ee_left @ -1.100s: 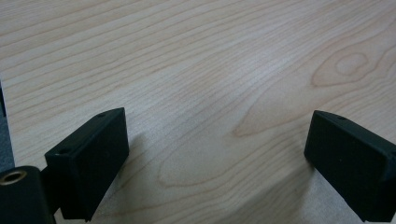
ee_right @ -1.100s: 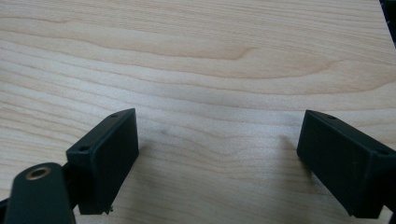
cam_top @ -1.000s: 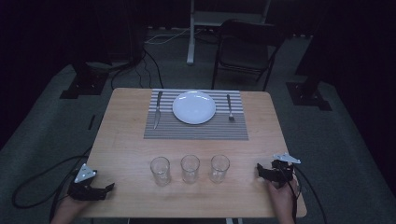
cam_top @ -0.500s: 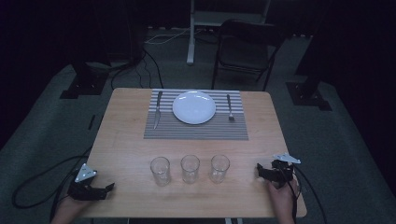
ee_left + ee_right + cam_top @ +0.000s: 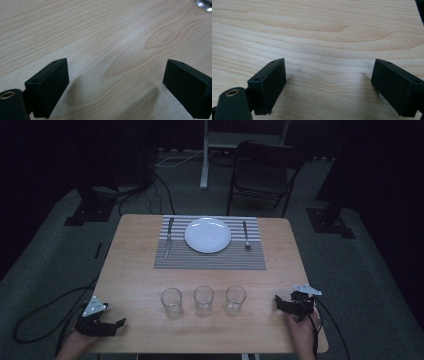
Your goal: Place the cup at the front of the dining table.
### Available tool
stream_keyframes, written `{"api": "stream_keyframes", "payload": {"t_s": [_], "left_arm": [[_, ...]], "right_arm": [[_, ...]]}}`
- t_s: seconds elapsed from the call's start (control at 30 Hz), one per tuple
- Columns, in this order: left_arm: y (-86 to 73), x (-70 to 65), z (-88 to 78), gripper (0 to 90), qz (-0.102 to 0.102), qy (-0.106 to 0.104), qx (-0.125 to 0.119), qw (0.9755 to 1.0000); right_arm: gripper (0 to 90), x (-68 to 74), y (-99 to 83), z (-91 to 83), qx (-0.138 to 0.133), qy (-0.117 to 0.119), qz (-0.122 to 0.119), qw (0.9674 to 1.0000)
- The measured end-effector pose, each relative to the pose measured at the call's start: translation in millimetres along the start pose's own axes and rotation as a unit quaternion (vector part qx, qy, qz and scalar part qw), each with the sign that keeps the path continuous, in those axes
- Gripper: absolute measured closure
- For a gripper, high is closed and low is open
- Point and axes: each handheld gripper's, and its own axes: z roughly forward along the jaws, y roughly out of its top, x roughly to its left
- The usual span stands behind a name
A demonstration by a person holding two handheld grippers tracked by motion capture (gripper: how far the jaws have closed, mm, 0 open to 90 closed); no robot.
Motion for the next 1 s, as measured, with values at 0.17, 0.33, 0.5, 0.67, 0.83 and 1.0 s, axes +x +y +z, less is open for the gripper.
{"api": "stream_keyframes", "payload": {"t_s": [0.17,0.33,0.5,0.67,0.83,1.0], "left_arm": [[2.4,-4.4,-0.6,7.2,0.007,-0.012,-0.007,0.9999],[5.4,-9.4,-0.8,8.3,0.013,-0.027,-0.015,0.9995],[10.2,-12.5,-5.1,8.3,0.01,-0.051,-0.038,0.9979],[15.4,-17.5,-9.1,8.3,0.013,-0.065,-0.052,0.9964],[20.7,-22.2,-13.1,8.3,0.017,-0.078,-0.066,0.9946],[27.8,-30.5,-16.5,8.3,0.028,-0.086,-0.073,0.9932]], "right_arm": [[12.3,0.0,0.0,0.0,0.0,0.0,0.0,1.0],[12.3,0.0,0.0,0.0,0.0,0.0,0.0,1.0],[12.3,0.0,0.0,0.0,0.0,0.0,0.0,1.0],[12.3,0.0,0.0,0.0,0.0,0.0,0.0,1.0],[12.3,0.0,0.0,0.0,0.0,0.0,0.0,1.0],[12.3,0.0,0.0,0.0,0.0,0.0,0.0,1.0]]}}
